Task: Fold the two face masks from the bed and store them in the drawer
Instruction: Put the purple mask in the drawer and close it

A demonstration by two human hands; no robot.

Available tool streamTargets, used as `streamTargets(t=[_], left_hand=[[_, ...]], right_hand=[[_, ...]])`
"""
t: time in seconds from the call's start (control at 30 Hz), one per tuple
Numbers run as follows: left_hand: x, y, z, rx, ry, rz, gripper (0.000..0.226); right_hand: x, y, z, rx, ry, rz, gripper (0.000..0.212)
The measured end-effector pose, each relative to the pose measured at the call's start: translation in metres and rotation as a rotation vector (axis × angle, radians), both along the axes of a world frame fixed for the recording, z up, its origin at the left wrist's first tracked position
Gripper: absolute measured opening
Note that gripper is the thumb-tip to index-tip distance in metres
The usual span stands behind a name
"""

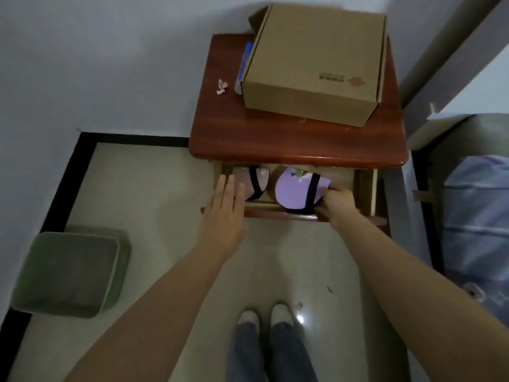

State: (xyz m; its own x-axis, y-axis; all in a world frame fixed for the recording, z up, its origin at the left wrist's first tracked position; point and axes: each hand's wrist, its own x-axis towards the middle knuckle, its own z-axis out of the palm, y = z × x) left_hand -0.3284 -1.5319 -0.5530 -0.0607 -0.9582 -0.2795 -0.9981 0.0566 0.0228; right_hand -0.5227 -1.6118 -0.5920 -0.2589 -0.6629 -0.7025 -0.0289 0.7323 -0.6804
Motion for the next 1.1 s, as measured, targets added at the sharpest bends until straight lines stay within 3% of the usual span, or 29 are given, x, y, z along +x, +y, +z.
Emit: streamTargets(t=[0.2,0.47,0.57,0.67,0.77,0.83,0.93,1.07,1.1], left_hand=[[0.008,-0.048,-0.038,-0.127,-0.15,-0.235,0.123],[0.018,-0.055,-0.039,-0.095,-0.12,-0.217,0.13],[0.017,-0.057,-0.033,-0.074,-0.102,-0.189,0.13],[0.019,-0.061,-0.026,-0.109,-0.04,-0.14,0.128],[0.025,-0.075,-0.013,-0.171,-0.013,-0.109,0.127],[0.025,-0.089,-0.005,-0.193,0.006,-0.098,0.12],[0.017,-0.108,-0.003,-0.209,-0.046,-0.212,0.098],[0.008,-0.126,-0.019,-0.339,-0.124,-0.359,0.036],[0.004,-0.128,-0.02,-0.33,-0.14,-0.354,0.038]], right_hand=[[0.007,-0.047,-0.059,-0.038,0.128,0.178,0.028],[0.005,-0.03,-0.045,-0.181,0.774,0.964,0.033],[-0.009,0.013,-0.012,-0.446,0.844,1.193,0.056],[-0.019,0.024,0.01,-0.536,1.141,1.401,0.095],[-0.025,-0.004,0.02,-0.466,1.243,1.306,0.111],[-0.025,-0.02,0.024,-0.477,1.244,1.244,0.11],[-0.02,-0.034,0.022,-0.446,1.242,1.09,0.094],[-0.014,-0.043,0.006,-0.611,1.407,0.872,0.066],[-0.012,-0.045,0.001,-0.658,1.411,0.796,0.065]])
